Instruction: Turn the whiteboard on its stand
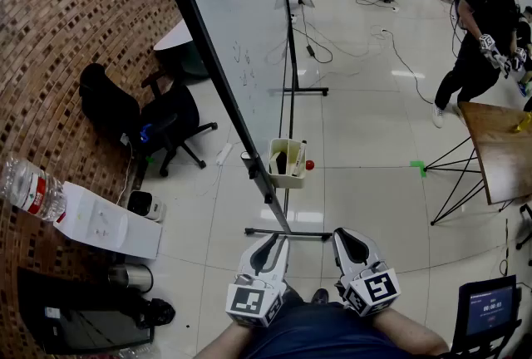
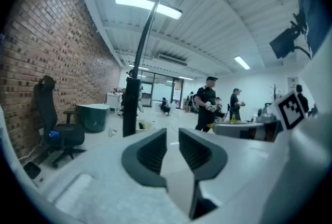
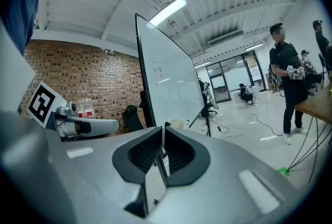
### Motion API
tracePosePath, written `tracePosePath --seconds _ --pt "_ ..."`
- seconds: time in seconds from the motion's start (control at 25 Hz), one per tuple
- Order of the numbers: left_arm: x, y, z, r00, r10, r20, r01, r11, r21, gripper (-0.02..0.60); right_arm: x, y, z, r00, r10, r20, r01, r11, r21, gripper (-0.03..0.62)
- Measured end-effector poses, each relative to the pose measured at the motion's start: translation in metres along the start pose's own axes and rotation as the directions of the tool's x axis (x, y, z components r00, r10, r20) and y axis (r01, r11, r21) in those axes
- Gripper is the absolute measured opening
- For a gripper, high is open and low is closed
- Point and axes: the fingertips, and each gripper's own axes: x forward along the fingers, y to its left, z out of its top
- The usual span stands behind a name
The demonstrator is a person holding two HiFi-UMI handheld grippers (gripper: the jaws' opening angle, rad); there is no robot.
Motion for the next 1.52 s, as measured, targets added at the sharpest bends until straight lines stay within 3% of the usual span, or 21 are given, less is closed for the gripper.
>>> tracePosePath --seconds 0.16,0.24,0.44,0.64,0.84,1.04,1.2,1.32,1.52 --pt "0.013 0.051 0.027 0.991 0.112 0.078 -0.11 0.994 -0.031 0.087 0.024 -0.008 0.004 1.0 -0.005 0.009 0.005 1.0 -0.012 0.023" --pt "0.022 0.071 0.043 0.981 0.144 0.127 -0.14 0.989 -0.037 0.145 0.038 -0.012 0.004 1.0 0.001 0.013 -0.001 1.0 -0.02 0.023" --pt "0.053 0.081 0.074 0.98 0.054 0.194 -0.065 0.997 0.051 0.268 0.063 -0.023 0.017 0.997 -0.077 -0.014 0.077 0.997 -0.031 0.023" --pt "0.086 0.088 0.069 0.986 -0.028 0.167 0.017 0.998 0.064 0.273 0.084 -0.026 0.019 0.992 -0.117 -0.041 0.115 0.992 -0.042 0.023" --pt "0.111 0.093 0.047 0.994 -0.045 0.098 0.041 0.998 0.039 0.3 0.098 -0.024 0.013 0.993 -0.109 -0.052 0.106 0.992 -0.066 0.023" --pt "0.132 0.095 0.041 0.996 0.013 0.087 -0.018 0.998 0.064 0.301 0.108 -0.035 0.021 0.998 -0.051 -0.029 0.049 0.996 -0.071 0.023" --pt "0.143 0.103 0.043 0.994 0.072 0.082 -0.074 0.997 0.017 0.292 0.116 -0.044 0.033 1.0 -0.027 -0.004 0.026 0.997 -0.075 0.023" --pt "0.149 0.102 0.043 0.991 0.108 0.078 -0.108 0.994 -0.002 0.217 0.117 -0.054 0.04 1.0 -0.005 0.002 0.005 0.999 -0.051 0.023" --pt "0.152 0.102 0.04 0.983 0.159 0.091 -0.166 0.983 0.083 0.156 0.111 -0.065 0.037 1.0 0.004 -0.009 -0.004 1.0 -0.02 0.023"
